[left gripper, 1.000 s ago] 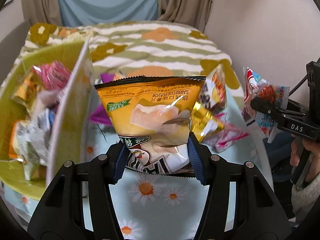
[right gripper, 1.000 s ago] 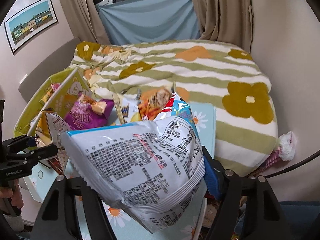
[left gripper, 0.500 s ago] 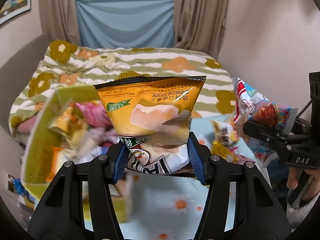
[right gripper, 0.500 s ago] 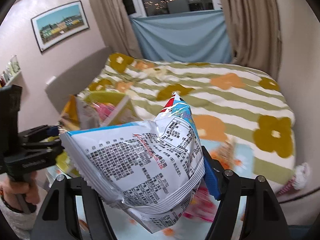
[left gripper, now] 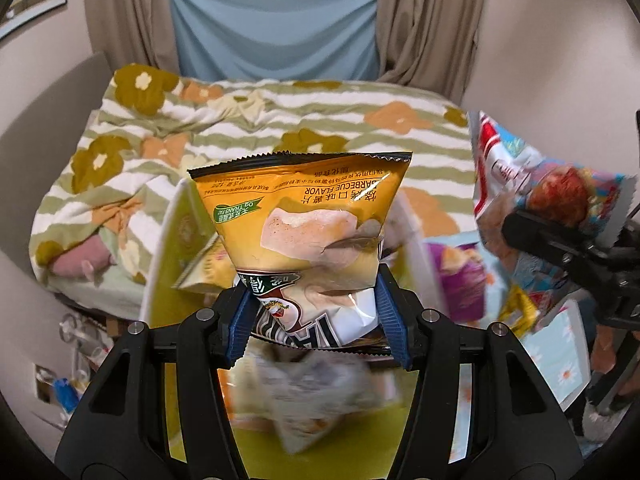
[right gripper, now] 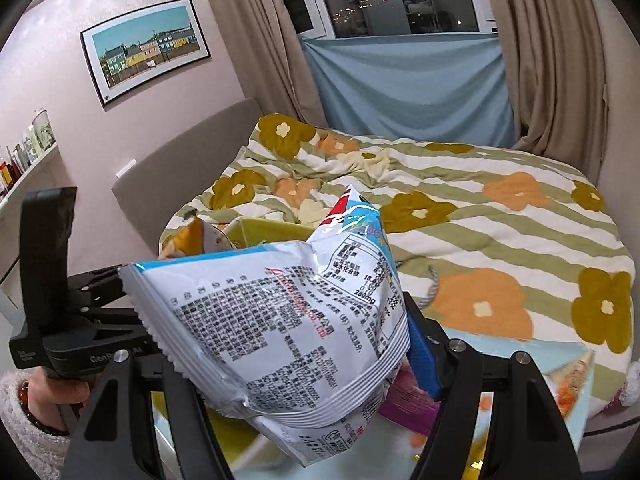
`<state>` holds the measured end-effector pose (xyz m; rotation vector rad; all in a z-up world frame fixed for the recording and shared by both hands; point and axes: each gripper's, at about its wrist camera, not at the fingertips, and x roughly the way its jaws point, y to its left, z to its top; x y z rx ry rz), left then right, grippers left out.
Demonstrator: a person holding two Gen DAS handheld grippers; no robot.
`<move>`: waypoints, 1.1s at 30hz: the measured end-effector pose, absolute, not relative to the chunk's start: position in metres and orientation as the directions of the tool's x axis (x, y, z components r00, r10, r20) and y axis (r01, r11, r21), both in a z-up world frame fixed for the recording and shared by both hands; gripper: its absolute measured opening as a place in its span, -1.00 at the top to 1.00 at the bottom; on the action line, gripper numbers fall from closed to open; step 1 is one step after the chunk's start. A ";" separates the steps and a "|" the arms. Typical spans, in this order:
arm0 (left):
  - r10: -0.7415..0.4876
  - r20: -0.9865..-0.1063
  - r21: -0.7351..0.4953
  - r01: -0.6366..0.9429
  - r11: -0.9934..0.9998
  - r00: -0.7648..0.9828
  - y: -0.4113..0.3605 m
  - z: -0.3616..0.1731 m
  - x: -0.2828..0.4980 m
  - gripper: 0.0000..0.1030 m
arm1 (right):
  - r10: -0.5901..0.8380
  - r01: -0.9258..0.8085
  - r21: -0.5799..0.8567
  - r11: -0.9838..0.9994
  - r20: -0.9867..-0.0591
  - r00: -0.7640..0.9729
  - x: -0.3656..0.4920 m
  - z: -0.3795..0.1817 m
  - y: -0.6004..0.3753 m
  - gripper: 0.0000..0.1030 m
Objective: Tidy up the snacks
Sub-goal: 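Carry both bags over the yellow box and open both tools to release them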
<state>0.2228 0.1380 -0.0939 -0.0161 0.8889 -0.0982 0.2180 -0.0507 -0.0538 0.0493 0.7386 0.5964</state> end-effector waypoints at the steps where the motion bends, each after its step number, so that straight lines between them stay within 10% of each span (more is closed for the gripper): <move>1: -0.090 -0.782 -0.049 0.083 0.995 0.616 0.146 -0.099 0.226 -0.06 | 0.522 -0.489 0.246 0.837 -0.625 0.581 0.222 -0.056 -0.039 -0.32; 5: -0.124 -0.825 -0.057 0.138 0.989 0.551 0.165 -0.123 0.241 -0.21 | 0.506 -0.466 0.251 0.848 -0.642 0.576 0.228 -0.064 -0.014 -0.32; 8: -0.161 -0.827 -0.081 0.169 0.982 0.538 0.173 -0.131 0.241 -1.00 | 0.486 -0.440 0.252 0.862 -0.658 0.575 0.230 -0.072 0.001 -0.32; 29: -0.155 -0.805 -0.135 0.079 0.988 0.573 0.209 -0.123 0.213 -1.00 | 0.451 -0.472 0.170 0.865 -0.676 0.583 0.250 -0.080 0.035 -0.33; 33: -0.141 -0.816 -0.132 0.056 0.990 0.560 0.212 -0.129 0.212 -1.00 | 0.465 -0.489 0.173 0.855 -0.674 0.575 0.253 -0.086 0.041 -0.61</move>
